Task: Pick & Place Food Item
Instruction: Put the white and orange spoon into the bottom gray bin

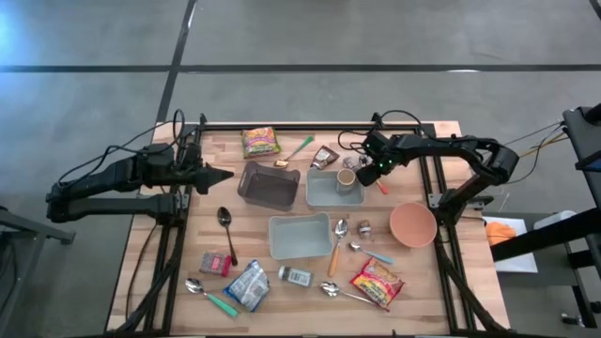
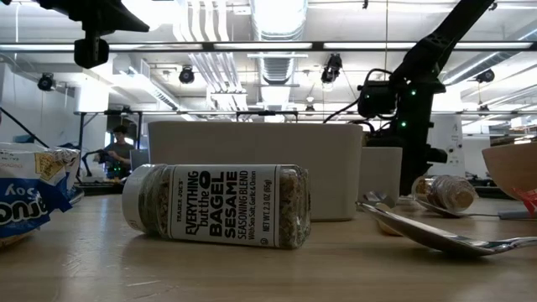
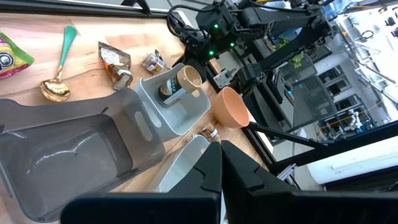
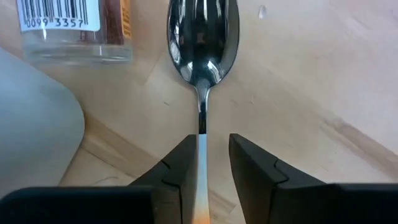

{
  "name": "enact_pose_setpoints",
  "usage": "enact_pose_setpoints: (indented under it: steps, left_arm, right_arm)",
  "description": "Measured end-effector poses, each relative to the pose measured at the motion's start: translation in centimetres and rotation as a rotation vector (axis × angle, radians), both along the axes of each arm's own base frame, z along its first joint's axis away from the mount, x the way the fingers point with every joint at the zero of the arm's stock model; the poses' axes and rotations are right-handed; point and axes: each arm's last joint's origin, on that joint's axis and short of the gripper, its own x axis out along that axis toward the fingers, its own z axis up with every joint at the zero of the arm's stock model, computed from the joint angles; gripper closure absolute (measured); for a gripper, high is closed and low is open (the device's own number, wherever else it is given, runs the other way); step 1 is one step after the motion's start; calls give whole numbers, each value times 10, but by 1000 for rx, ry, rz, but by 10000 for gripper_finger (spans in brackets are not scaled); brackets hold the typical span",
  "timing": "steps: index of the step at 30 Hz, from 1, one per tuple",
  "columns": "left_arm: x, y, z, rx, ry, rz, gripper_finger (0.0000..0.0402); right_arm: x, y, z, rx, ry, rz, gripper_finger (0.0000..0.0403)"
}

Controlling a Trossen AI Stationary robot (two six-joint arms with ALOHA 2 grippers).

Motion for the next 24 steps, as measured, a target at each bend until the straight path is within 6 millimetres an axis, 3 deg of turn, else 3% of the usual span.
enact_pose_setpoints:
  steps: [10,18,24]
  left_arm:
    - [0,0,0,-4,-1,1,401]
    - [0,0,0,-21,-4,8,401]
    - [0,0,0,-21,-3,8,401]
  right_arm:
    - [5,-3,-13,62,-1,7,313]
    - [9,-5,-10,37,-13,18,314]
    - [9,-5,-14,54,5,9,363]
